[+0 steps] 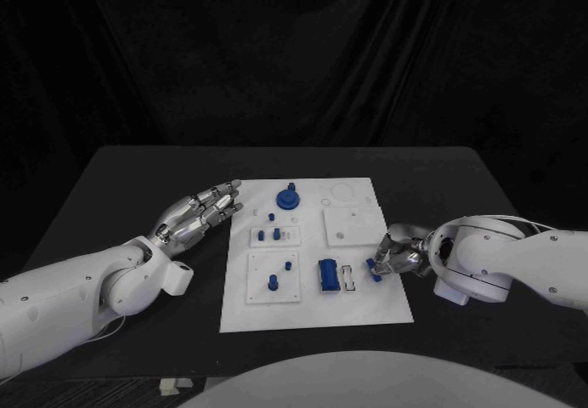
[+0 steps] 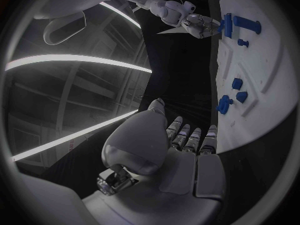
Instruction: Assemble the parts on the task board
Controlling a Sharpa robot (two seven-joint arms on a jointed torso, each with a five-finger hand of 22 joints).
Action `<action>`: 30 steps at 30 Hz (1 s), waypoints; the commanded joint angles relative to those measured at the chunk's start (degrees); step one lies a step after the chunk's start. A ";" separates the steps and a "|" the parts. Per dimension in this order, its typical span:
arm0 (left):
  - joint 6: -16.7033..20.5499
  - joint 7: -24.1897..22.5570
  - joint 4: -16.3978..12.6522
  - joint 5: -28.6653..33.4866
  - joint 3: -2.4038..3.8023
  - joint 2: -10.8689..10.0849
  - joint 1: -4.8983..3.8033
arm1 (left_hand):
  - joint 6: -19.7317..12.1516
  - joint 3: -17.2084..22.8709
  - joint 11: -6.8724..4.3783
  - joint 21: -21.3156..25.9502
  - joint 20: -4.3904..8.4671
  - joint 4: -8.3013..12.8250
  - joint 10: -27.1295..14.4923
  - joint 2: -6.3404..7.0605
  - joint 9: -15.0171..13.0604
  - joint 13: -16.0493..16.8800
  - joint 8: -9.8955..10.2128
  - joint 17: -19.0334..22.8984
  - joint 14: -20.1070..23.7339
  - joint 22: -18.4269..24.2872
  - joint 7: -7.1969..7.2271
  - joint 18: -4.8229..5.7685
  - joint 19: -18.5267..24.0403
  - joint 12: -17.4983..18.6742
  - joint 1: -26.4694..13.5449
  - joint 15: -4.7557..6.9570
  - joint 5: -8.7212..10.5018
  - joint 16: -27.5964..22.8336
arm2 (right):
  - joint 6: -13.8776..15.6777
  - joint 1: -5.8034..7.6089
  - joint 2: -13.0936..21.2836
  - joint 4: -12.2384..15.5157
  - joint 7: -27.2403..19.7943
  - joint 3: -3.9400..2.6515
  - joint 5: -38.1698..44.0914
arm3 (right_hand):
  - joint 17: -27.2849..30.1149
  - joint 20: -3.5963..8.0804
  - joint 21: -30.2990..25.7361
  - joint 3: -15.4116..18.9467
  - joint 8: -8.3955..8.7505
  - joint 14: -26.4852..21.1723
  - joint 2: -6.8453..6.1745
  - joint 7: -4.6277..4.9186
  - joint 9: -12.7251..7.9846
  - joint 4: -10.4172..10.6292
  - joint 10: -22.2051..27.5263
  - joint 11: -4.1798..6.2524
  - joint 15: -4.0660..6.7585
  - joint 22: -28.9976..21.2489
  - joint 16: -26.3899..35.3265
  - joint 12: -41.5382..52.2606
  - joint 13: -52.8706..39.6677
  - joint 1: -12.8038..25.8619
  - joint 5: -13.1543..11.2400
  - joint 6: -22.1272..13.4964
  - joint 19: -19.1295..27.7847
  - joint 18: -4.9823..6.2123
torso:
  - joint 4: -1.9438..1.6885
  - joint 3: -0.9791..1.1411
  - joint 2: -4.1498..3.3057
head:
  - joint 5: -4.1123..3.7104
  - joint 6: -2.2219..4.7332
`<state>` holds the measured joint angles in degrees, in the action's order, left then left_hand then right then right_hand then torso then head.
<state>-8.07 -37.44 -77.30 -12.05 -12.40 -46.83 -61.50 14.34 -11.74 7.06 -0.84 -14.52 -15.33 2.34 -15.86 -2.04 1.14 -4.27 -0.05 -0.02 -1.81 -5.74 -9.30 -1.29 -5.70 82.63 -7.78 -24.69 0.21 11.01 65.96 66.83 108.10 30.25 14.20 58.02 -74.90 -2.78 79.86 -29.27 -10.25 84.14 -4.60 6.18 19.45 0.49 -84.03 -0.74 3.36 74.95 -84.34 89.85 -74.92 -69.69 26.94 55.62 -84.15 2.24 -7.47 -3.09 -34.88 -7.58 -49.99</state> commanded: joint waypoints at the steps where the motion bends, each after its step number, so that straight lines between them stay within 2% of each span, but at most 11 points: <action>1: -0.69 -0.29 -0.13 0.31 0.05 0.13 0.05 | -0.23 0.14 0.35 -0.24 0.19 0.17 -0.04 0.07 0.03 0.05 -0.07 0.05 0.02 0.06 -0.07 -1.02 0.08 -0.03 0.42 -0.10 -0.23 -0.21 | 0.82 -0.21 -0.37 -0.27 -0.96 0.05 -7.21 | -2.28 -0.44 0.12 -4.45 -0.37 3.57 0.14 -0.14 0.18 -3.92 -5.97 -0.45 -0.48 11.79 -0.26 0.15 -15.08 1.05 -0.24 0.09 -1.58 0.23 | -0.08 0.00 -0.02 | 0.03 -0.01; 9: -0.80 -0.02 -0.17 0.31 0.05 0.30 0.05 | -0.36 0.21 0.45 -0.23 0.18 0.20 -0.03 0.01 0.05 0.05 -0.01 0.05 0.02 0.08 -0.04 -1.01 0.09 -0.06 0.49 -0.12 -0.25 -0.21 | -0.57 -0.21 -1.32 -1.90 0.22 0.05 -8.51 | -2.16 -0.53 -0.09 -4.21 -0.26 3.54 0.19 -0.12 0.22 -3.78 -5.97 -0.49 -0.53 11.71 -0.23 0.15 -15.08 1.91 -1.39 -0.18 -1.49 0.29 | -0.14 -0.06 -0.01 | 0.10 -0.01; 13: -0.90 0.07 -0.13 0.31 0.05 0.39 0.05 | -0.40 0.22 0.48 -0.25 0.16 0.20 -0.04 0.00 0.05 0.05 0.02 0.05 0.02 0.05 -0.02 -1.01 0.07 -0.03 0.51 -0.16 -0.24 -0.21 | -0.93 -0.21 -1.71 -2.45 0.62 0.05 -8.64 | -2.11 -0.55 -0.33 -4.01 -0.27 3.53 0.22 -0.10 0.26 -3.67 -5.97 -0.51 -0.55 11.63 -0.22 0.15 -15.08 2.21 -1.69 -0.27 -1.38 0.35 | -0.06 -0.08 0.01 | 0.19 -0.01; 21: -1.28 0.35 0.00 0.31 0.05 0.61 0.05 | -0.43 0.23 0.50 -0.25 0.15 0.20 -0.04 -0.01 0.06 0.05 0.03 0.05 0.02 0.04 -0.02 -1.01 0.06 -0.03 0.51 -0.18 -0.24 -0.21 | -1.18 -0.23 -2.50 -3.24 1.14 0.05 -8.72 | -1.98 -0.61 -0.40 -2.76 -0.53 3.49 0.56 -0.12 0.50 -3.34 -5.97 -0.52 -0.59 11.61 -0.18 0.15 -15.08 2.99 -0.75 -0.56 -1.33 0.37 | -0.09 -0.02 0.04 | 0.13 -0.01; 30: -1.54 0.58 0.11 0.31 0.05 0.66 0.05 | -0.57 0.29 0.58 -0.28 0.02 0.20 -0.07 -0.08 0.07 0.04 0.10 0.05 0.02 0.02 0.04 -0.99 0.03 0.02 0.55 -0.42 -0.25 -0.21 | -0.83 -0.37 -3.01 -3.83 0.97 0.05 -8.74 | -1.97 -0.61 -0.47 -1.39 -0.97 3.48 1.08 -0.22 0.84 -3.24 -5.97 -0.46 -0.55 11.58 -0.19 0.15 -15.08 3.20 -1.81 -0.83 -1.30 0.38 | -0.02 0.00 0.05 | 0.29 -0.01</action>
<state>-8.72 -36.50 -77.14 -12.05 -12.40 -46.29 -61.49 14.21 -11.74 7.22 -0.84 -14.52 -15.33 2.17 -15.86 -2.03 1.14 -4.27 -0.09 -0.02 -1.82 -5.61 -9.30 -1.29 -5.70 82.63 -7.78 -24.69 0.21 10.89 66.08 63.97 104.57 29.88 13.86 49.57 -74.90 -2.98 79.65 -31.05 -11.19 84.03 -4.26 5.91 20.25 -2.77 -84.03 -0.74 3.05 74.95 -84.35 89.85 -74.92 -66.25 25.39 55.25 -83.95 2.24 -7.51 -3.10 -34.84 -7.29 -49.99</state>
